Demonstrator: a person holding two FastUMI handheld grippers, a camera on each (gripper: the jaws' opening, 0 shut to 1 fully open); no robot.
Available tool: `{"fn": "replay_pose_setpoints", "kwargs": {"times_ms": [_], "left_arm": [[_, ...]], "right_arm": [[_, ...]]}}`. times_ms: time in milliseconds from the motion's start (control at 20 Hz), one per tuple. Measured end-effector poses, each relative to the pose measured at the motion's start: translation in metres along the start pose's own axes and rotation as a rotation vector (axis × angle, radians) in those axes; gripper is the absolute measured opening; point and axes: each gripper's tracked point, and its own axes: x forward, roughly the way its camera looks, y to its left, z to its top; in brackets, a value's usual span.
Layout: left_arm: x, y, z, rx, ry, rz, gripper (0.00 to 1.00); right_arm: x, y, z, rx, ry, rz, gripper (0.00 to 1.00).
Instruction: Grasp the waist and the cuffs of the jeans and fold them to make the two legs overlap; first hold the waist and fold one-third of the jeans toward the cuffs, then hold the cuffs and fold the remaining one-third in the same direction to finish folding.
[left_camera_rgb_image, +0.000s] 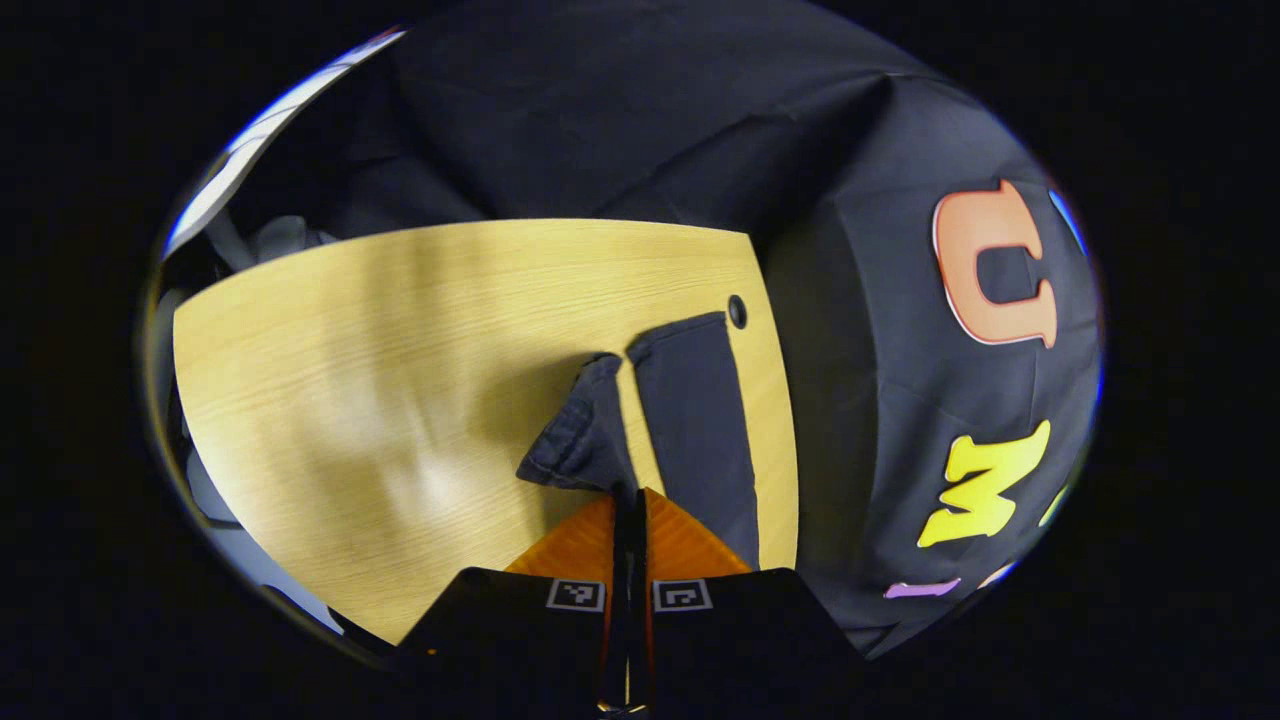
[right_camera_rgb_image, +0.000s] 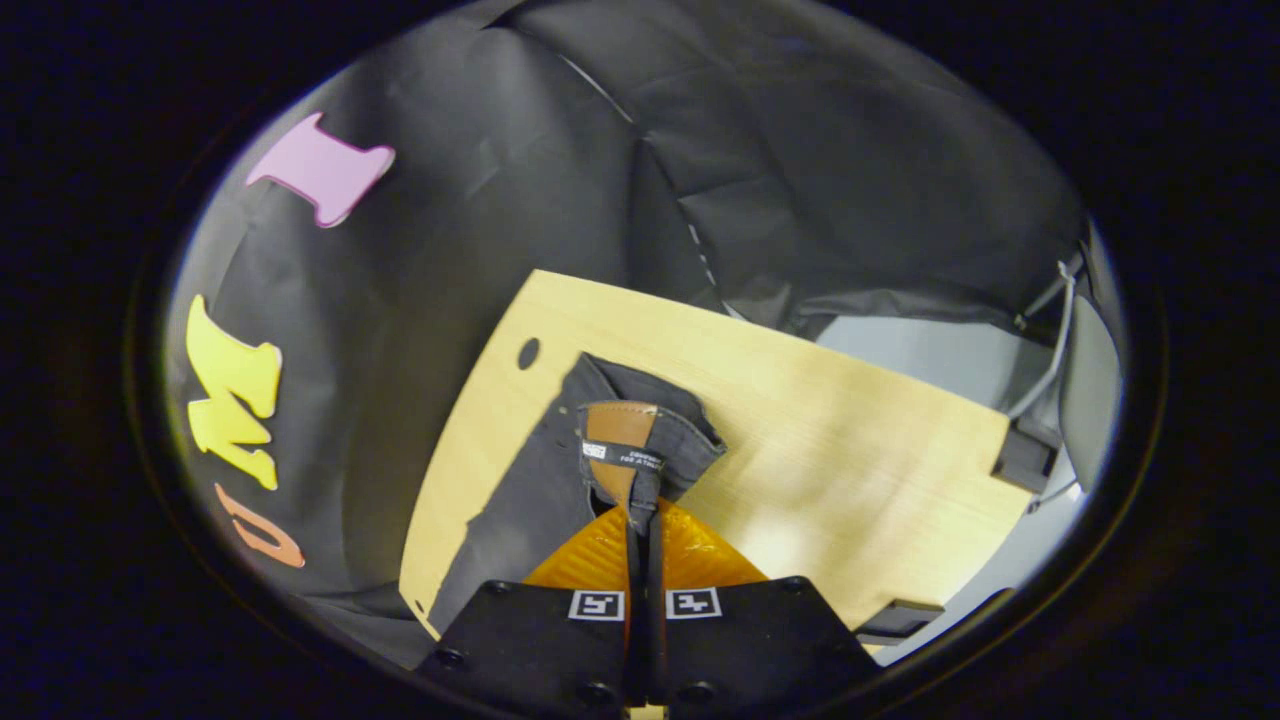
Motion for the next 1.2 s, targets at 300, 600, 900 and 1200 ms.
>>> {"fn": "replay_pose_setpoints", "kwargs": {"times_ms": [300, 600, 900, 1200], "left_arm": [[0.046, -0.068, 0.033, 0.213, 0.042, 0.008, 0.04], [0.134, -0.108, 0.056, 0.223, 0.085, -0.005, 0.04], [0.211, -0.097, 0.063, 0.230, 0.118, 0.064, 0.04], [0.239, -0.089, 0.061, 0.260, 0.119, 0.105, 0.05]], "right_arm": [[0.042, 0.069, 0.037, -0.090, 0.039, 0.032, 0.00], [0.121, 0.096, 0.055, -0.120, 0.060, 0.020, 0.01], [0.198, 0.108, 0.055, -0.170, 0.073, 0.017, 0.01], [0.206, 0.110, 0.051, -0.177, 0.084, 0.004, 0.06]]}}
